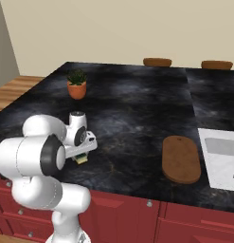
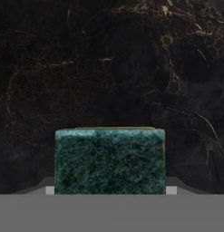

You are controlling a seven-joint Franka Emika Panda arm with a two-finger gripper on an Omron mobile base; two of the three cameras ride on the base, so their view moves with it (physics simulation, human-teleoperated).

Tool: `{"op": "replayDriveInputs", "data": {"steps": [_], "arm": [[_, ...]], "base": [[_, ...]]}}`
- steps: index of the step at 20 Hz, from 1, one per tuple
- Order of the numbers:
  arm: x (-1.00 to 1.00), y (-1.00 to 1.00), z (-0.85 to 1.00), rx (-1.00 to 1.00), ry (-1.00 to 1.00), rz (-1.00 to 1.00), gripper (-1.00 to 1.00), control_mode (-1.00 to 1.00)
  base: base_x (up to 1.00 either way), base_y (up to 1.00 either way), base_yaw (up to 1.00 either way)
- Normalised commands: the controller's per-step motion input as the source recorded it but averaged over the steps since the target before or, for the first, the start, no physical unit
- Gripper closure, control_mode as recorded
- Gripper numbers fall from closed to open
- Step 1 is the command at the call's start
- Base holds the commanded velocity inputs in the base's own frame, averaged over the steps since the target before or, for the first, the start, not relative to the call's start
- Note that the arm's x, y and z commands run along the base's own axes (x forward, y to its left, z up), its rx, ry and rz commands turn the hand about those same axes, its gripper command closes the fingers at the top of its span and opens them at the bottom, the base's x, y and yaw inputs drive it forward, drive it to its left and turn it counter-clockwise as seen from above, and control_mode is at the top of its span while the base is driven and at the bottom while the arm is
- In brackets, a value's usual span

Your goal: Pick up the sponge from the counter and clean the cutting board by briefly scrubbing or pressing down on the cutting board. Once finished, release the sponge.

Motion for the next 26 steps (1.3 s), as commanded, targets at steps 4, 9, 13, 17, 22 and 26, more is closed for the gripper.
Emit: {"op": "replayDriveInputs", "data": {"steps": [4, 9, 13, 17, 22, 26], "arm": [[-0.26, -0.03, 0.37, 0.00, 0.04, -0.09, 1.00, -1.00], [-0.31, -0.03, 0.43, 0.00, 0.06, -0.15, 1.00, -1.00], [-0.24, -0.28, 0.28, 0.00, 0.04, -0.08, 1.00, -1.00], [-0.06, -0.62, 0.02, 0.00, 0.00, -0.08, 1.00, -1.00], [0.04, -0.83, 0.04, 0.00, 0.05, -0.06, 1.00, -1.00], [0.07, -0.95, 0.00, 0.00, 0.03, -0.04, 1.00, -1.00]], "base": [[0.00, 0.00, 0.00], [0.00, 0.00, 0.00], [0.00, 0.00, 0.00], [0.00, 0.00, 0.00], [0.00, 0.00, 0.00], [0.00, 0.00, 0.00]]}}
